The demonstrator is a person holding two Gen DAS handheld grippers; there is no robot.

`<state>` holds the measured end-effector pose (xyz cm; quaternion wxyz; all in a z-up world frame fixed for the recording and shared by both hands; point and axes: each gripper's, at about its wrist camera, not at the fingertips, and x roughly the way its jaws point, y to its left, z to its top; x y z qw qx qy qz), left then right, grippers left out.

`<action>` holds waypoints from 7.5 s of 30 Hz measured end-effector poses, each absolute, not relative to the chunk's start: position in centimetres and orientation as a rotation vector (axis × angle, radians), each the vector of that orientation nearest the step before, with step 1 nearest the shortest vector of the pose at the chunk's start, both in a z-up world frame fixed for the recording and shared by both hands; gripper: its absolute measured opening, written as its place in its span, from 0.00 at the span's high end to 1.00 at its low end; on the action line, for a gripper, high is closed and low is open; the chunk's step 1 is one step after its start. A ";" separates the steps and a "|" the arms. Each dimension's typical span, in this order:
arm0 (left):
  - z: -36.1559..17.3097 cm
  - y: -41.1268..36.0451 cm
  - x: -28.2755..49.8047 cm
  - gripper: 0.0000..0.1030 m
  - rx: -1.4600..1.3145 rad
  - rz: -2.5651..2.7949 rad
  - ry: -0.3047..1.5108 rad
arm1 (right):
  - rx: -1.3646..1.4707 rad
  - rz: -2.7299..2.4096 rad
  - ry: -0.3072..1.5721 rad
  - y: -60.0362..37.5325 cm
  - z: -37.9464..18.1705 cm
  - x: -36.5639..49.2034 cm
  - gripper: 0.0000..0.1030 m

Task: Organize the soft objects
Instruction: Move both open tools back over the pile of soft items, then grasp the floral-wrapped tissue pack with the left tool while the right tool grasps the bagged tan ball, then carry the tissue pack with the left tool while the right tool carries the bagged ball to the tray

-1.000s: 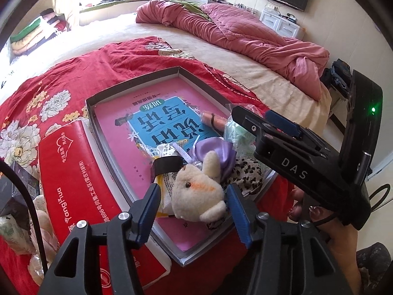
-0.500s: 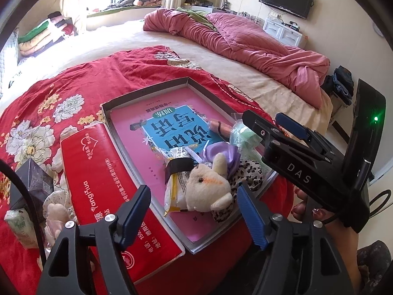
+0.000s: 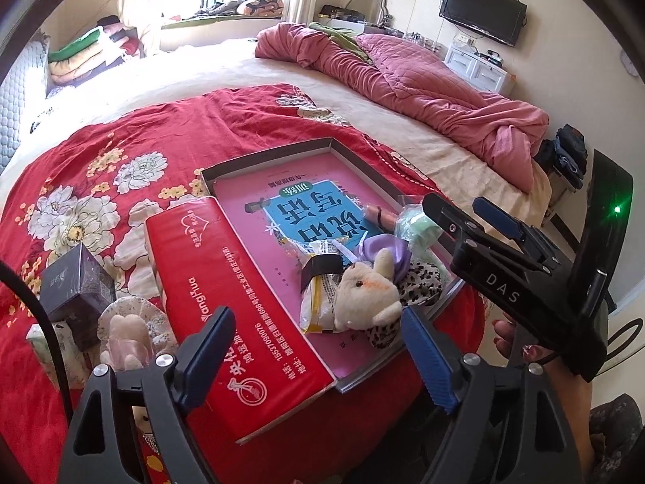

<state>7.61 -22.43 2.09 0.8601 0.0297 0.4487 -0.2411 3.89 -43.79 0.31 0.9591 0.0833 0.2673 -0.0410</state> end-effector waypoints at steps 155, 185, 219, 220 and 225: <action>-7.5 2.7 13.7 0.19 -0.172 -0.219 1.034 | -0.759 0.615 0.639 -6.4 -8.5 3.9 0.48; -2.1 5.5 9.5 0.59 -0.224 -0.126 0.912 | -0.518 0.610 0.542 -12.0 -4.5 2.9 0.48; 5.6 -7.8 6.4 0.59 -0.041 -0.278 0.845 | -0.181 0.366 0.396 -25.2 6.3 -0.3 0.48; 5.7 -8.4 6.5 0.59 -0.039 -0.289 0.845 | -0.167 0.345 0.398 -26.1 6.4 -0.1 0.48; 6.3 -11.5 6.8 0.59 0.002 -0.333 0.837 | -0.079 0.252 0.400 -30.5 6.5 0.5 0.48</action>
